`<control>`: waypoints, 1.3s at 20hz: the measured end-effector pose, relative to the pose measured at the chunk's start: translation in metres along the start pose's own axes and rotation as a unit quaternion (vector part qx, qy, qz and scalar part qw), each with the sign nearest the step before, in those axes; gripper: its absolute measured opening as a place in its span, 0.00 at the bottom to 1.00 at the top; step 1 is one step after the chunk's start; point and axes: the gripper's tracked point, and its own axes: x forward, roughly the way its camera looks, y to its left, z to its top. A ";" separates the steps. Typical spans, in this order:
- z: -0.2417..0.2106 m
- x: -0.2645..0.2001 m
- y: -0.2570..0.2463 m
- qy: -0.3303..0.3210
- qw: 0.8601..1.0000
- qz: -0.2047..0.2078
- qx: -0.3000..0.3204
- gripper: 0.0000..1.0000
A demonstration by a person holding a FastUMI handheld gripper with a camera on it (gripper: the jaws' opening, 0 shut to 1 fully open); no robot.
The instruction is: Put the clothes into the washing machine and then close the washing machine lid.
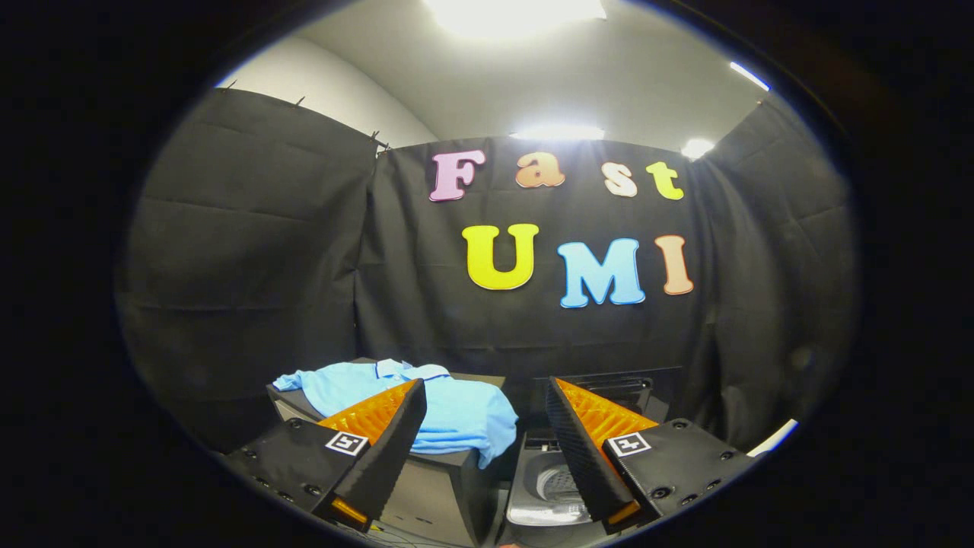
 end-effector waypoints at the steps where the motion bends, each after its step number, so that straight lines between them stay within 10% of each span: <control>1: 0.000 0.007 0.006 0.002 1.000 0.007 0.000 0.98; 26: -0.036 0.157 0.125 0.139 0.983 0.118 0.003 0.98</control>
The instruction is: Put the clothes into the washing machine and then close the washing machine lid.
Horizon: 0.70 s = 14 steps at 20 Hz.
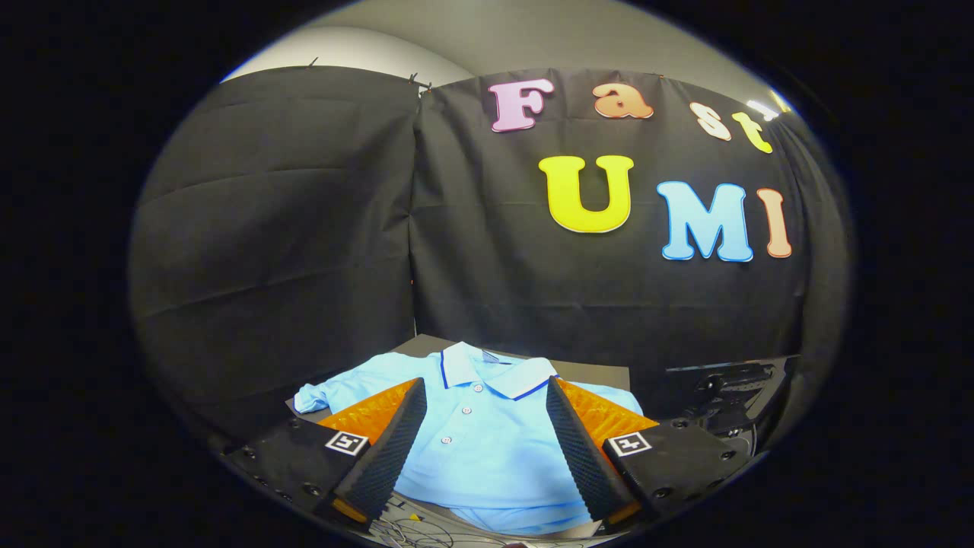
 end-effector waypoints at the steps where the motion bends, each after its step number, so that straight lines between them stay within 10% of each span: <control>1: -0.001 0.006 0.002 0.006 1.000 0.002 -0.003 0.98; 14: -0.041 0.066 0.017 0.155 0.987 0.035 -0.001 0.98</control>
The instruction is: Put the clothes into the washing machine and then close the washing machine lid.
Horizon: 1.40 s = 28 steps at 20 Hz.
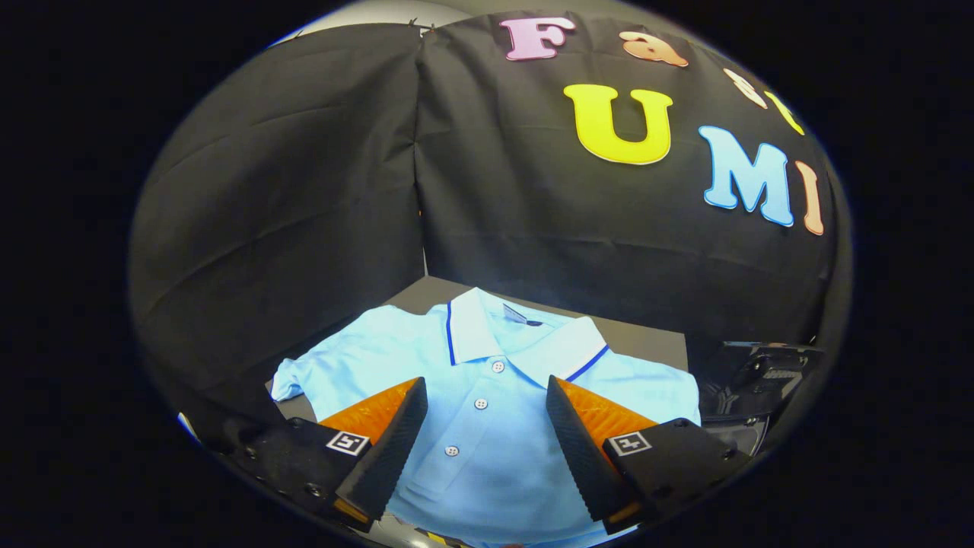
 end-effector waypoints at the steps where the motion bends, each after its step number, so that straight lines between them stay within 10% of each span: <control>1: -0.004 0.005 0.001 0.011 1.000 0.003 -0.003 0.98; 10: -0.024 0.017 0.002 0.048 0.998 -0.001 -0.034 0.93; 15: -0.025 0.022 0.006 0.046 0.997 -0.002 -0.059 0.53; 17: -0.025 0.025 0.005 0.046 0.998 -0.003 -0.032 0.53; 18: -0.023 0.022 0.006 0.041 0.999 -0.001 -0.023 0.12; 28: -0.002 0.007 0.003 -0.013 1.000 0.025 -0.010 0.01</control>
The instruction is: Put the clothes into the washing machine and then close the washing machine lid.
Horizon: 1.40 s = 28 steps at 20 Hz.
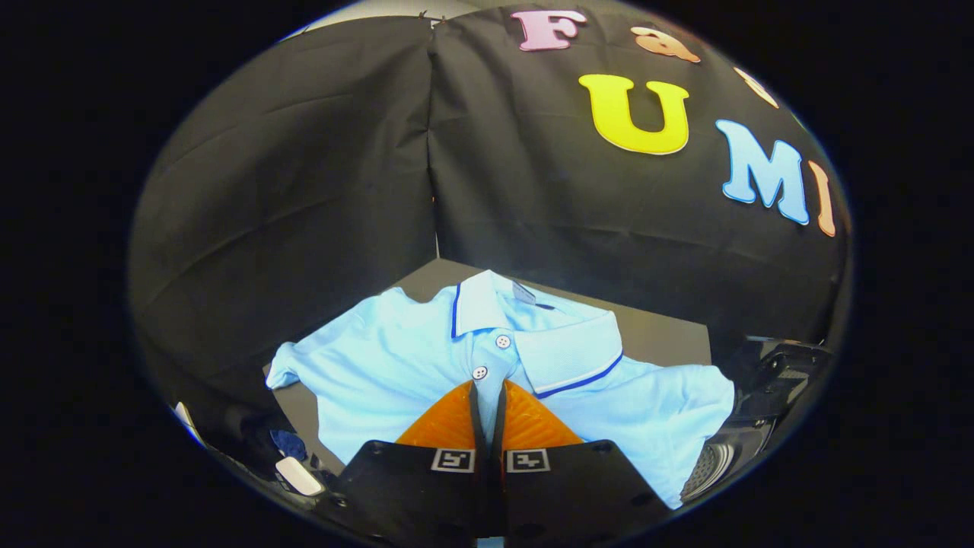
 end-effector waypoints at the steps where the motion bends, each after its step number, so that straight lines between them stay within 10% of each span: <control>1: 0.005 -0.005 -0.001 -0.010 1.000 0.001 -0.003 0.02; 28: 0.020 -0.144 -0.189 -0.110 0.986 -0.113 0.049 0.01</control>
